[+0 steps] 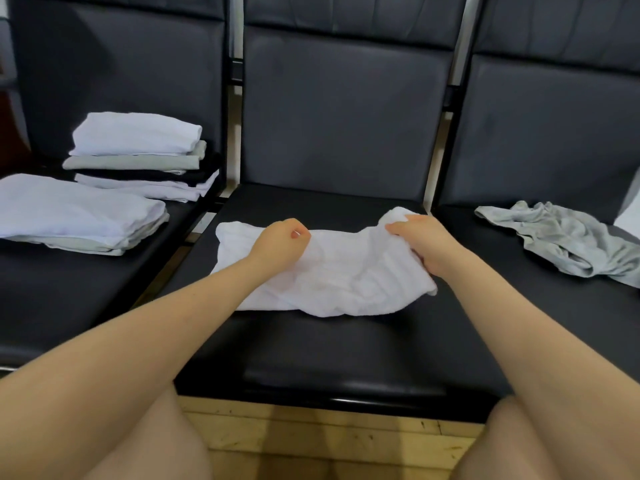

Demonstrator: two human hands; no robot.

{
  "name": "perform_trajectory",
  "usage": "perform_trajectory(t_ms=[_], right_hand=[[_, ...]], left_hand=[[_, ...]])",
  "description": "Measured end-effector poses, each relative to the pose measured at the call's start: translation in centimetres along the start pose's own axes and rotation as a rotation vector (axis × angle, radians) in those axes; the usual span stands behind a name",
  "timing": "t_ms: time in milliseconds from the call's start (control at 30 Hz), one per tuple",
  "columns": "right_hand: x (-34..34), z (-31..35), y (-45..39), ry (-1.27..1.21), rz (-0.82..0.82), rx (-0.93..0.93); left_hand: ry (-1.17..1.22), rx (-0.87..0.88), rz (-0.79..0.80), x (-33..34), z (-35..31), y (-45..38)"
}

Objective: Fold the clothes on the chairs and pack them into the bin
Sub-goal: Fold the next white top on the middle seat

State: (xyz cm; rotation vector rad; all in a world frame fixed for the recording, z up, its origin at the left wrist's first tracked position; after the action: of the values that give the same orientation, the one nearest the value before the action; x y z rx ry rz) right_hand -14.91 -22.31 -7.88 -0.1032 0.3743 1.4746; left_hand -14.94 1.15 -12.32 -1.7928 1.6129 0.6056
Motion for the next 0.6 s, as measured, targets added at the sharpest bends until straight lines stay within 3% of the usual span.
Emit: perform_trajectory(t_ms=[100, 233, 333, 467, 600], right_hand=[[3.0, 1.6, 0.7, 0.069, 0.136, -0.045], [5.1, 2.5, 1.8, 0.024, 0.49, -0.049], [4.1, 2.3, 1.9, 0.047, 0.38, -0.102], [1.8, 0.4, 1.0, 0.166, 0.124, 0.019], [0.9, -2.1, 1.0, 0.307, 0.145, 0.156]], left_hand=[[0.057, -0.066, -0.006, -0.8, 1.3, -0.2], [0.116, -0.107, 0.012, -0.9, 1.6, -0.2], [0.069, -0.113, 0.082, -0.3, 0.9, -0.2], [-0.043, -0.148, 0.074, 1.0, 0.1, -0.4], [-0.207, -0.106, 0.061, 1.6, 0.3, -0.1]])
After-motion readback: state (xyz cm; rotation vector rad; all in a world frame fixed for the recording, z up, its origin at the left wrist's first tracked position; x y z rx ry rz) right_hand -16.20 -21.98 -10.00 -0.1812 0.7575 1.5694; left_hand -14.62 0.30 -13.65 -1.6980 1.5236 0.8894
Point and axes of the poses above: each hand's wrist, its own y-axis away from the middle knuckle, its own x-axis out of the palm, z = x × y, the point moved 1 cm from there along -y, towards the middle knuckle, and after that the axes turned 1 degree about -y, right-handed, at the moved point
